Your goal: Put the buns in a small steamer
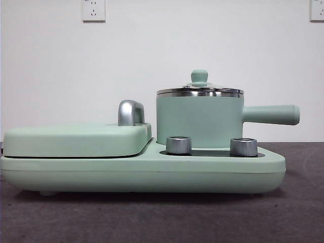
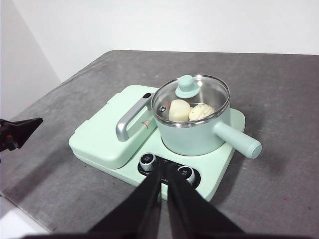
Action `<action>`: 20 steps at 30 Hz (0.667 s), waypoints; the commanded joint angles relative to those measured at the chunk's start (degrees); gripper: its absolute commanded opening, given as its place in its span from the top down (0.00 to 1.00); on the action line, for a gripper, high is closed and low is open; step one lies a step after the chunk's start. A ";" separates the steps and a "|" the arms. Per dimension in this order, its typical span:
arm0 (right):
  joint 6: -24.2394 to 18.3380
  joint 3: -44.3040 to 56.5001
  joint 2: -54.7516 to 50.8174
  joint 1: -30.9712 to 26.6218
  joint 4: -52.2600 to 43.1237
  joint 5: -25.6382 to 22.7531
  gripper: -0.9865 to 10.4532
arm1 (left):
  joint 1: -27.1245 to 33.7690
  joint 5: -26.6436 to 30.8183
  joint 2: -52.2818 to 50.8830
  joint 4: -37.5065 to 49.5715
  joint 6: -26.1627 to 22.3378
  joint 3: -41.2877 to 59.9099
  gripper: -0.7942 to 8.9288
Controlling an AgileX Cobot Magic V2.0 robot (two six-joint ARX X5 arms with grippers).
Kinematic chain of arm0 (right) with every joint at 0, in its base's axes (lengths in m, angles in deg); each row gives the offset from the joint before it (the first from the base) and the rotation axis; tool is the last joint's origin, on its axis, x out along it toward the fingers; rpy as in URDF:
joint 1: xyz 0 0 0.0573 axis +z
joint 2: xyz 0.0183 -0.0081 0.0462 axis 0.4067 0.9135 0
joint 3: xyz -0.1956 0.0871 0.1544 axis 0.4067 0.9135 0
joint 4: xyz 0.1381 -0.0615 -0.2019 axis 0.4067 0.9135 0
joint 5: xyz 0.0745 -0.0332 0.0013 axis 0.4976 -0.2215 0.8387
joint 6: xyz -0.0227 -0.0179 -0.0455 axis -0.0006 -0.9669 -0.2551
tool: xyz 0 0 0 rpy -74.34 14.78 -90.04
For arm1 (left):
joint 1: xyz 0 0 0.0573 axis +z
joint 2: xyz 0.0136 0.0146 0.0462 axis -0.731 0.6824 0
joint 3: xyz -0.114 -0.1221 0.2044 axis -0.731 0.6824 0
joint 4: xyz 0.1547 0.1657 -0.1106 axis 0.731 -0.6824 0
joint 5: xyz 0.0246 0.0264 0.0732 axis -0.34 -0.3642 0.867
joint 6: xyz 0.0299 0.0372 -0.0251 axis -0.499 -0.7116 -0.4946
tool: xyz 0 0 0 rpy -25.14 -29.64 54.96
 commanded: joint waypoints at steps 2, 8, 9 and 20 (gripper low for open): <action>-0.24 -0.57 0.15 0.33 -0.55 0.00 0.90 | 0.02 1.51 -0.07 0.46 0.44 1.99 0.90; -0.26 -0.59 0.13 0.33 -0.55 0.00 0.90 | 0.00 2.67 -0.07 0.59 0.00 2.73 0.90; -0.26 -0.59 0.13 0.33 -0.57 0.00 0.90 | 0.00 2.67 -0.07 0.59 0.00 2.73 0.90; -0.26 -0.59 0.13 0.33 -0.57 -0.02 0.90 | 0.00 2.67 -0.07 0.57 0.00 2.73 0.90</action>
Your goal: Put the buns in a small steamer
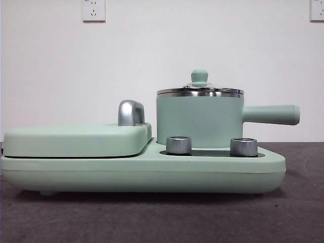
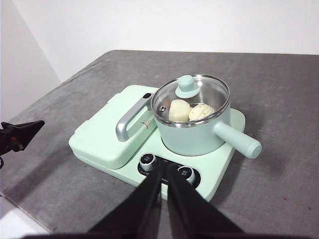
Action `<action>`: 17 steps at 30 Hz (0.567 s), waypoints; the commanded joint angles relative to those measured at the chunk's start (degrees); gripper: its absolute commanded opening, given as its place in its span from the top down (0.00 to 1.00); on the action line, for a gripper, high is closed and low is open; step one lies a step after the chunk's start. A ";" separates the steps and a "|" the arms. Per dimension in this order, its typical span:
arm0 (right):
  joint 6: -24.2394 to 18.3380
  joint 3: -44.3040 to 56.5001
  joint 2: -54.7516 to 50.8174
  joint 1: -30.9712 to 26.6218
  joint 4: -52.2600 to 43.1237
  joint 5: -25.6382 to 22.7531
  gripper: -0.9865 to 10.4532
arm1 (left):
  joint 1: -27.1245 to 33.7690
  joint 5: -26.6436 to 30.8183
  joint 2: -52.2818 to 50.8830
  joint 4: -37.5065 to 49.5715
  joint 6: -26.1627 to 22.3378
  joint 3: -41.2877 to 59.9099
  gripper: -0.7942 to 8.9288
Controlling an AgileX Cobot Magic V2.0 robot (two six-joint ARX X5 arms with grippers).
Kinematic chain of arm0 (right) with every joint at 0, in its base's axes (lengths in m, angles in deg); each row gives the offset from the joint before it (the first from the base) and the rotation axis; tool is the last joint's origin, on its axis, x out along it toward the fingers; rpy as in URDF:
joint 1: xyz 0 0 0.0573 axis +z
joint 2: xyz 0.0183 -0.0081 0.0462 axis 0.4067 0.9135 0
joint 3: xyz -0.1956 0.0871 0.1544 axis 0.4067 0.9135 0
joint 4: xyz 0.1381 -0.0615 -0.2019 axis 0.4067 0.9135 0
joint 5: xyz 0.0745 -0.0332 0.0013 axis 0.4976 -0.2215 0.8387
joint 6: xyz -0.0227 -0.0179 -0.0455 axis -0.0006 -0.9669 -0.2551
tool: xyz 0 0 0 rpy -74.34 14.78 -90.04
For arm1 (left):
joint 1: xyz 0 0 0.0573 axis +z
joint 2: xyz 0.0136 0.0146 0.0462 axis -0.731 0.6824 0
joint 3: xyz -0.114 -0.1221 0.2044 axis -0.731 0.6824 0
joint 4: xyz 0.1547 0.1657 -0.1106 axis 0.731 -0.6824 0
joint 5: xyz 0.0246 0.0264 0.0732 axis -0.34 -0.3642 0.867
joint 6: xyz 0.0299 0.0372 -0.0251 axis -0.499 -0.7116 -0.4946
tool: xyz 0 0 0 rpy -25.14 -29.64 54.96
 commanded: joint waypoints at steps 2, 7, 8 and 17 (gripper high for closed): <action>-0.26 -0.59 0.13 0.33 -0.59 0.00 0.90 | 0.00 0.15 -0.02 -0.39 -0.02 1.11 0.90; -0.24 0.31 0.09 -0.35 -1.86 -0.52 0.90 | 0.00 0.15 -0.02 -0.39 -0.02 1.11 0.90; -0.24 0.90 -0.02 -1.49 -2.62 -0.37 0.90 | 0.00 0.15 -0.02 -0.39 -0.02 1.11 0.90; -0.24 25.11 -6.08 -24.20 -36.83 6.49 0.90 | 0.00 0.15 -0.02 -0.42 -0.02 1.11 0.90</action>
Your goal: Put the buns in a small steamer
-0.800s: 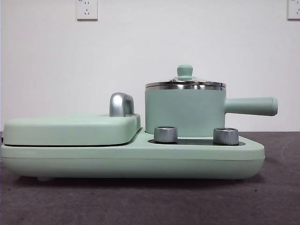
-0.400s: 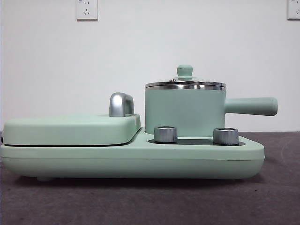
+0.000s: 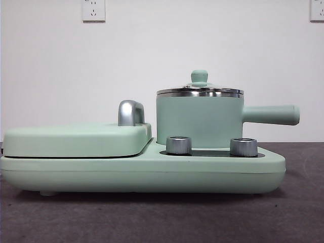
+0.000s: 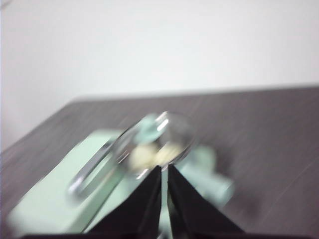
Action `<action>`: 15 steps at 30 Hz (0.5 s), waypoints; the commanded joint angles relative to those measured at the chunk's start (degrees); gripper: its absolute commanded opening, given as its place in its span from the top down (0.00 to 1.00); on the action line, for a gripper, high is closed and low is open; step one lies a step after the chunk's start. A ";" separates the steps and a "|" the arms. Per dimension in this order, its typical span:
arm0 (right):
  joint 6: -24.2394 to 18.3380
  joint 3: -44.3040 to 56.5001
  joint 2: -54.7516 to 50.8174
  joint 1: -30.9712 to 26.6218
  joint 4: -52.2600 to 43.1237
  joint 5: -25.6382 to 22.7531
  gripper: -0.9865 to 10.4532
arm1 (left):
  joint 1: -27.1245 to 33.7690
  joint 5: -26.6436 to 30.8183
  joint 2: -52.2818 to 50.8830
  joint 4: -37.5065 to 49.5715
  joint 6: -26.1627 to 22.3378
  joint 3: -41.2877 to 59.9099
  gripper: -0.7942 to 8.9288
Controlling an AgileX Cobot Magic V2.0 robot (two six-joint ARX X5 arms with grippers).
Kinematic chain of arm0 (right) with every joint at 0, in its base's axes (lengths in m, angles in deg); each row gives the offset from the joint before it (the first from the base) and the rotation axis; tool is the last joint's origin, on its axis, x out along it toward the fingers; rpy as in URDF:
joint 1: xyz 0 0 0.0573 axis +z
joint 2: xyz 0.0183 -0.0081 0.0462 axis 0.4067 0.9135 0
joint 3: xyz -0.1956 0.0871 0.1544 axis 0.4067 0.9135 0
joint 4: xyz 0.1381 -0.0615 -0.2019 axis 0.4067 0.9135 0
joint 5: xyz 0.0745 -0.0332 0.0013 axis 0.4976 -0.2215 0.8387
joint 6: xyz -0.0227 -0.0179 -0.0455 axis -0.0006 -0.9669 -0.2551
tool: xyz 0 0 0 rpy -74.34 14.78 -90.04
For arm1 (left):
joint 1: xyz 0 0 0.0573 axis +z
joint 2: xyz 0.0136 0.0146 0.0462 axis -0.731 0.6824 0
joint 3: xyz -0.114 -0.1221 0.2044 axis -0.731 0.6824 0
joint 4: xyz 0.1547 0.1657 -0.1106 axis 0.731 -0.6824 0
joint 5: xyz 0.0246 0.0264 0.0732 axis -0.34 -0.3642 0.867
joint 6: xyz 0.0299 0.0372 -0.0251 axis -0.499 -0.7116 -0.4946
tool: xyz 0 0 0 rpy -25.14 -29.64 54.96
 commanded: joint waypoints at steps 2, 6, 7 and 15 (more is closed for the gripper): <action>-0.24 12.66 -3.63 -7.17 -16.96 0.02 0.90 | 0.00 0.15 -0.02 -0.42 -0.02 1.11 0.90; -0.28 22.49 -7.87 -11.52 -21.42 -1.51 0.90 | 0.00 0.15 -0.02 -0.42 -0.02 1.11 0.90; -0.31 24.46 -8.70 -11.96 -21.22 -2.91 0.90 | 0.00 0.15 -0.02 -0.42 -0.02 1.11 0.90; -8.63 34.21 -9.70 -12.22 -21.09 -5.35 0.90 | 0.00 0.15 -0.02 -0.42 -0.02 1.09 0.90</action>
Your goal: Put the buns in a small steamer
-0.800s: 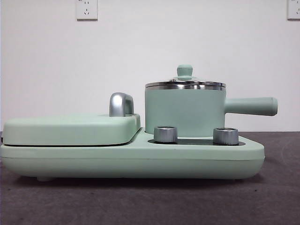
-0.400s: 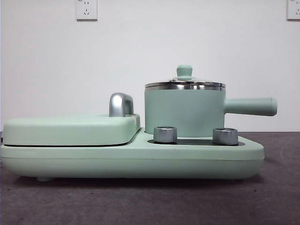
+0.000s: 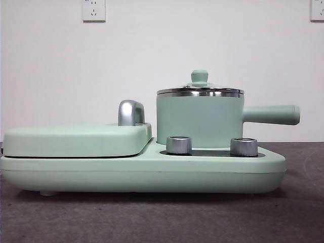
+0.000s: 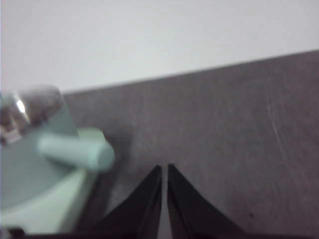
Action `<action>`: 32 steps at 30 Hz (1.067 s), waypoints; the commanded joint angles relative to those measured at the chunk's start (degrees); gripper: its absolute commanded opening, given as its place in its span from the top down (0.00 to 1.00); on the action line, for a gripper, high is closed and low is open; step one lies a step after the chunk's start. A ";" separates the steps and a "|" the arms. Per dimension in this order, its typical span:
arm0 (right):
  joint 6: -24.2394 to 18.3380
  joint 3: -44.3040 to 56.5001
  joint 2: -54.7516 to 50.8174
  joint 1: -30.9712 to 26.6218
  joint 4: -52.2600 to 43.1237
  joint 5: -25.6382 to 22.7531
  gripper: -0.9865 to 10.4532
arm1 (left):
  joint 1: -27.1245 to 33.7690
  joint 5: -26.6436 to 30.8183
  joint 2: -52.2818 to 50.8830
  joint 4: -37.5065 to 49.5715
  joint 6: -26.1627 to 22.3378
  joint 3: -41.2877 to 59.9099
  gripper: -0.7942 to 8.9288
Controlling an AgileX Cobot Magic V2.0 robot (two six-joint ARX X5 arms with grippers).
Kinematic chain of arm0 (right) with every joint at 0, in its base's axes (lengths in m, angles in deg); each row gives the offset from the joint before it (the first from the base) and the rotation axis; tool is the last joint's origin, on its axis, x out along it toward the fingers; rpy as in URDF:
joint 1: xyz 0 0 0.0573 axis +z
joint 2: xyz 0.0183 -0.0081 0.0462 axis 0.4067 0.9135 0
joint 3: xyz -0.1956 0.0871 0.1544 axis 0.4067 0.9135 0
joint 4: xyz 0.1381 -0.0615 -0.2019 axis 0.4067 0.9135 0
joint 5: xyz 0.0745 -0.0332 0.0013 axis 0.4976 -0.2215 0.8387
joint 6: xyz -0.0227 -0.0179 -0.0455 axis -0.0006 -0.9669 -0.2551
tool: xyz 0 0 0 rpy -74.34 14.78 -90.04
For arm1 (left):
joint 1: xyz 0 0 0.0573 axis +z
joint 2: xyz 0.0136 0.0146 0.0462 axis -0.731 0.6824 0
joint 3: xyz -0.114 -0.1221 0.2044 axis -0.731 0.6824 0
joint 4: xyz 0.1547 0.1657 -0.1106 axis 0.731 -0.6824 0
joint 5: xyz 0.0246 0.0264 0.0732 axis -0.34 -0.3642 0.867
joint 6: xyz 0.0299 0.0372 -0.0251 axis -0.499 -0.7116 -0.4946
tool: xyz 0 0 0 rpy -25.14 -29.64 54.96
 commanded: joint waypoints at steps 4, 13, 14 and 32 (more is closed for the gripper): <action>-5.16 3.98 -0.15 -0.02 -0.42 -0.24 0.90 | 0.00 0.13 -0.02 -0.42 -0.02 1.11 0.90; -7.82 3.98 -0.15 -0.02 -0.79 -0.04 0.90 | 0.00 0.13 -0.02 -0.44 -0.02 1.11 0.90; -7.82 3.98 -0.15 0.00 -1.01 -0.04 0.90 | 0.00 0.13 -0.02 -0.44 -0.02 1.11 0.90; -7.82 3.98 -0.15 -0.02 -1.05 -0.04 0.90 | 0.00 0.13 -0.02 -0.44 -0.02 1.11 0.90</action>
